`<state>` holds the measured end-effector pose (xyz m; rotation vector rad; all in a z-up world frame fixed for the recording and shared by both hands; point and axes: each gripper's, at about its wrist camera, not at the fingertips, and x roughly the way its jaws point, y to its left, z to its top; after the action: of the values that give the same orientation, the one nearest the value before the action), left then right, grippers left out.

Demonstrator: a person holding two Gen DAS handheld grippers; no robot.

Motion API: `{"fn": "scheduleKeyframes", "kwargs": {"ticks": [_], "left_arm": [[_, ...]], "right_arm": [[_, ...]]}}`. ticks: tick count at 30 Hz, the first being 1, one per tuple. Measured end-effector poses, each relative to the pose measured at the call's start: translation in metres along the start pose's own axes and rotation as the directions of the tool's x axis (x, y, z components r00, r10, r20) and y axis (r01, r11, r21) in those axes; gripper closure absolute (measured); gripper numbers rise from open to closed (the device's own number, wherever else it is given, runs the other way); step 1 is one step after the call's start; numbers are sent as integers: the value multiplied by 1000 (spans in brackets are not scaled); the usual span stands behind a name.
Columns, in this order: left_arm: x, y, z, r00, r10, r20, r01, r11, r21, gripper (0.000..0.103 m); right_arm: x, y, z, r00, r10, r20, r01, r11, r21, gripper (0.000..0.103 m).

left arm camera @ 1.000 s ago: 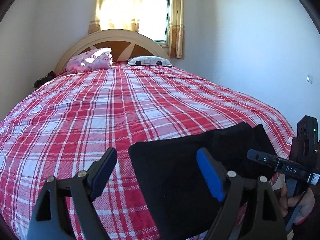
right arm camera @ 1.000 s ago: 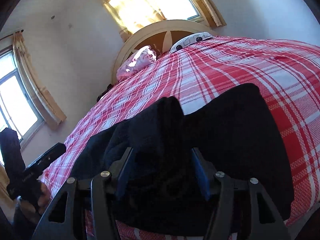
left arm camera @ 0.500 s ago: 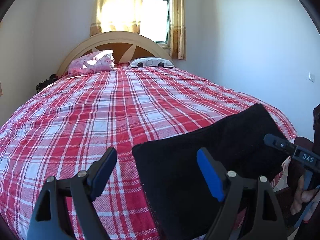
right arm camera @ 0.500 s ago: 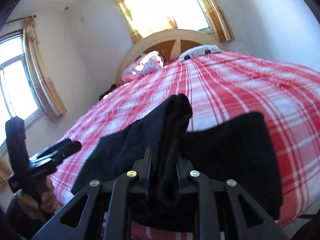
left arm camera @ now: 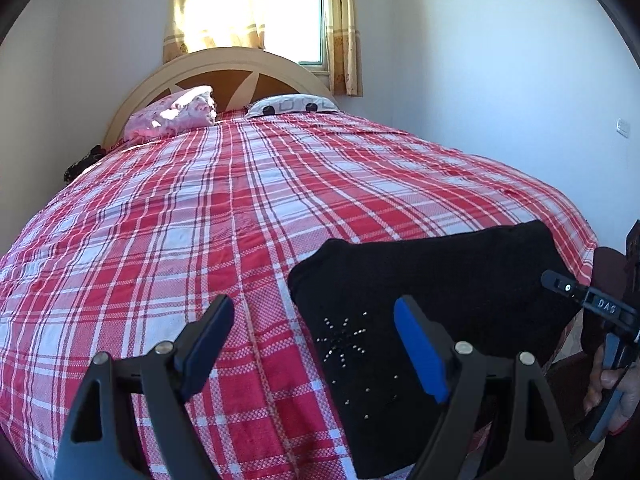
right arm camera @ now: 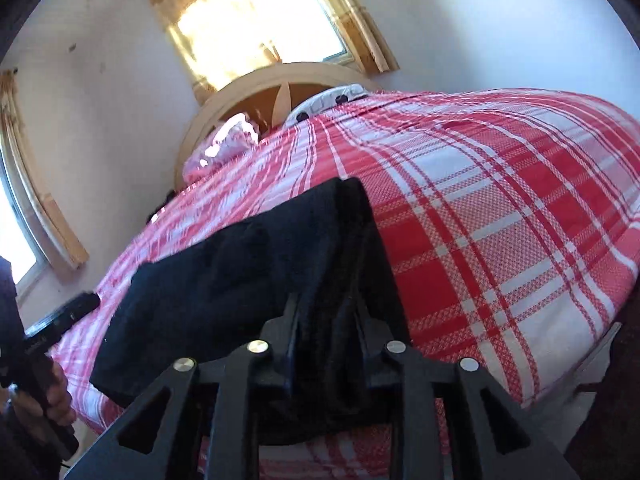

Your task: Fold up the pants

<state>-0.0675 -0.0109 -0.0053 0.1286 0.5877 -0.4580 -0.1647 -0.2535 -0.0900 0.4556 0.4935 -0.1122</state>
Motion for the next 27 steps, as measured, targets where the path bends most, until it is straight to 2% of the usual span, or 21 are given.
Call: {"fn": "scheduleKeyframes", "kwargs": {"ticks": [2, 4, 7, 9, 11, 16, 18, 21, 23, 25, 27], "left_arm": [[0, 3, 0, 1000, 25, -5, -25, 1000, 3, 18], [-2, 9, 2, 999, 41, -1, -41, 999, -7, 15], [-4, 15, 9, 997, 70, 15, -69, 997, -34, 11], [-3, 12, 17, 997, 70, 34, -69, 997, -28, 11], [-2, 1, 24, 995, 81, 55, -80, 997, -15, 11], [8, -31, 32, 998, 21, 61, -20, 1000, -17, 11], [16, -43, 27, 999, 33, 43, -33, 999, 7, 11], [34, -47, 8, 998, 59, -33, -58, 998, 17, 11], [46, -39, -9, 992, 66, -104, -67, 998, -2, 10], [45, -24, -21, 994, 15, -113, -24, 997, -78, 1], [42, -13, -27, 992, -2, -129, -14, 992, -125, 0]], "right_arm": [[-2, -4, 5, 1000, 16, -11, -16, 1000, 14, 71], [-10, -6, 12, 1000, 0, -10, 0, 999, 32, 69], [-36, -8, 25, 991, -76, 108, 71, 996, 54, 68], [-47, 1, 31, 980, -113, 161, 112, 994, 20, 68], [-51, 18, 35, 977, -104, 185, 118, 991, -65, 68], [-24, 56, 33, 985, -79, 151, 113, 967, -227, 68], [-4, 56, 31, 993, -61, 105, 83, 973, -216, 68], [31, 44, 22, 995, -95, 17, 96, 977, -188, 68], [37, 35, 23, 997, -54, 47, 62, 984, -168, 68], [37, 26, 25, 999, -3, 47, 9, 992, -126, 68], [36, 16, 28, 997, 64, 43, -59, 994, -93, 68]]}}
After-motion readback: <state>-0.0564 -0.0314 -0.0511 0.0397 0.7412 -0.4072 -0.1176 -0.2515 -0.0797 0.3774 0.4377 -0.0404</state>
